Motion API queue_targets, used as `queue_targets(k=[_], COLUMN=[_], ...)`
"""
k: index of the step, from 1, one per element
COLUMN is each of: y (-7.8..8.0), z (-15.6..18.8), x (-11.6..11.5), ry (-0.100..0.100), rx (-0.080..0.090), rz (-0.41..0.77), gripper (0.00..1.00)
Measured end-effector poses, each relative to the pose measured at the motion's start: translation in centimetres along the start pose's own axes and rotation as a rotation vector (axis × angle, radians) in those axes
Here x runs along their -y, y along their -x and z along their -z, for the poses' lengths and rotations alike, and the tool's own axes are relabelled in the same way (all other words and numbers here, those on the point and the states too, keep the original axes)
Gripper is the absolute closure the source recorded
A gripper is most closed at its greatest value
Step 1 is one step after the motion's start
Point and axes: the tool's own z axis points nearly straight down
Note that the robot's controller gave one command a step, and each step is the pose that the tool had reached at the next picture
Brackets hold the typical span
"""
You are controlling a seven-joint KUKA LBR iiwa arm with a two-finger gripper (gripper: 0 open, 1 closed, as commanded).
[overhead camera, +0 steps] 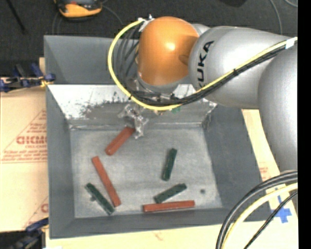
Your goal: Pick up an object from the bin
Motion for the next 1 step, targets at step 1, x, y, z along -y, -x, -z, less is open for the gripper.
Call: queue_targets(k=[1], y=[-0.02], z=[-0.04], x=[0.0], ry=[0.001], rx=[-0.001], rz=[-0.001], gripper=[1.0])
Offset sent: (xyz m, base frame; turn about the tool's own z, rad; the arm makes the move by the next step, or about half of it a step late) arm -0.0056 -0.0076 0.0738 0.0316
